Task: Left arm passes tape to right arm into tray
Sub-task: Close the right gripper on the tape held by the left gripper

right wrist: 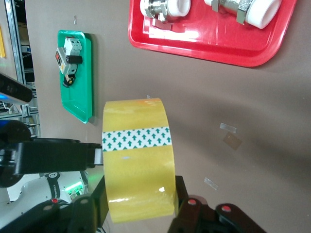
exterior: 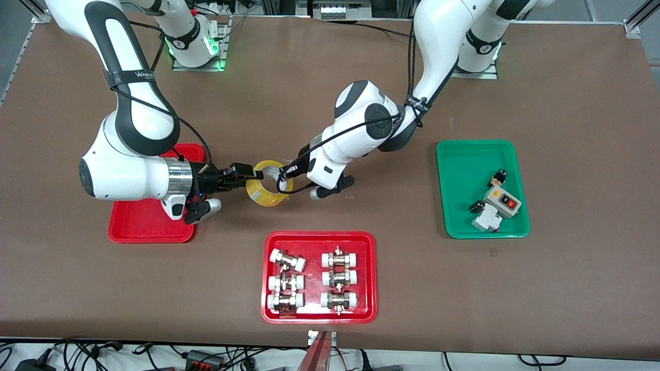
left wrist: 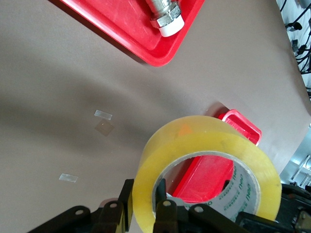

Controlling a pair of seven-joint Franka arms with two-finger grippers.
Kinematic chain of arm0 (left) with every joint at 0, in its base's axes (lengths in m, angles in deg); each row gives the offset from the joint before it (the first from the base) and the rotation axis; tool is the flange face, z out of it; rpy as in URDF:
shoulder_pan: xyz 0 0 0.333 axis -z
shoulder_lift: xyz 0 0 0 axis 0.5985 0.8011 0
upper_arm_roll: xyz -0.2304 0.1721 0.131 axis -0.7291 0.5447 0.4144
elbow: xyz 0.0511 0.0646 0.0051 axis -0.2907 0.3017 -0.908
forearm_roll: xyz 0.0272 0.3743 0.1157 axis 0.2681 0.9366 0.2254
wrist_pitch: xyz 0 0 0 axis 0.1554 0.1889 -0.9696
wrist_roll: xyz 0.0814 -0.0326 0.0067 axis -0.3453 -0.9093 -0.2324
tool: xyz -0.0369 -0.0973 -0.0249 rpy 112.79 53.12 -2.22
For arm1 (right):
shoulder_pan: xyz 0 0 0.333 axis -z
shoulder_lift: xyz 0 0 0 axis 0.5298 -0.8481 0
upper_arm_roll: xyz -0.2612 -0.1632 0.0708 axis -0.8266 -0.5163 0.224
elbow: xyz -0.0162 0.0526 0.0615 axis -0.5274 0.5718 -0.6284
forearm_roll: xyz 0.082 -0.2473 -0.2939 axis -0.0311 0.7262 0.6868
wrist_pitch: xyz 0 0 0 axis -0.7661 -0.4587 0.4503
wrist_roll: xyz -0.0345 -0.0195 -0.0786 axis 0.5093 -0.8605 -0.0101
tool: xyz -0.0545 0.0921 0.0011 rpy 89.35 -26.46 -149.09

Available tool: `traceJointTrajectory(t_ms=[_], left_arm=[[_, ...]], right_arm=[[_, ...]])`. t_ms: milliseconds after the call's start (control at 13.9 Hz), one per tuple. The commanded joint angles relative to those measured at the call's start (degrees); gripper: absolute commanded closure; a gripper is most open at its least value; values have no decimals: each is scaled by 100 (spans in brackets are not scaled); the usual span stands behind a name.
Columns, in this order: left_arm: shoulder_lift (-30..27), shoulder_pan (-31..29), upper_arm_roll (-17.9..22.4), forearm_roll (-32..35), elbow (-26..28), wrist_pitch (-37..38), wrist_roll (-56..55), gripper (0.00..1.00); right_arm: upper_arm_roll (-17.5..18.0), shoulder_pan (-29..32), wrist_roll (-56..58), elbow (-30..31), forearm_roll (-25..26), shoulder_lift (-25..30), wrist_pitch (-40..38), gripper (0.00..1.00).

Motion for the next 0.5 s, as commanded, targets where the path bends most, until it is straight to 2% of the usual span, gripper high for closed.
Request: traceJointTrajectory(t_ms=[0, 144, 216, 360, 432], left_arm=[[59, 60, 41, -148, -221, -21, -10, 100], [50, 60, 41, -148, -221, -21, -10, 99], [41, 60, 50, -148, -221, -21, -28, 94], [32, 7, 50, -166, -221, -12, -46, 60], [6, -2, 59, -88, -212, 5, -2, 23]], right_arm=[[0, 14, 35, -192, -61, -74, -72, 71], [0, 14, 53, -175, -52, -74, -72, 72], [0, 14, 88, -192, -61, -74, -72, 73], [0, 14, 114, -192, -52, -74, -72, 73], [0, 14, 123, -175, -52, -74, -72, 74]])
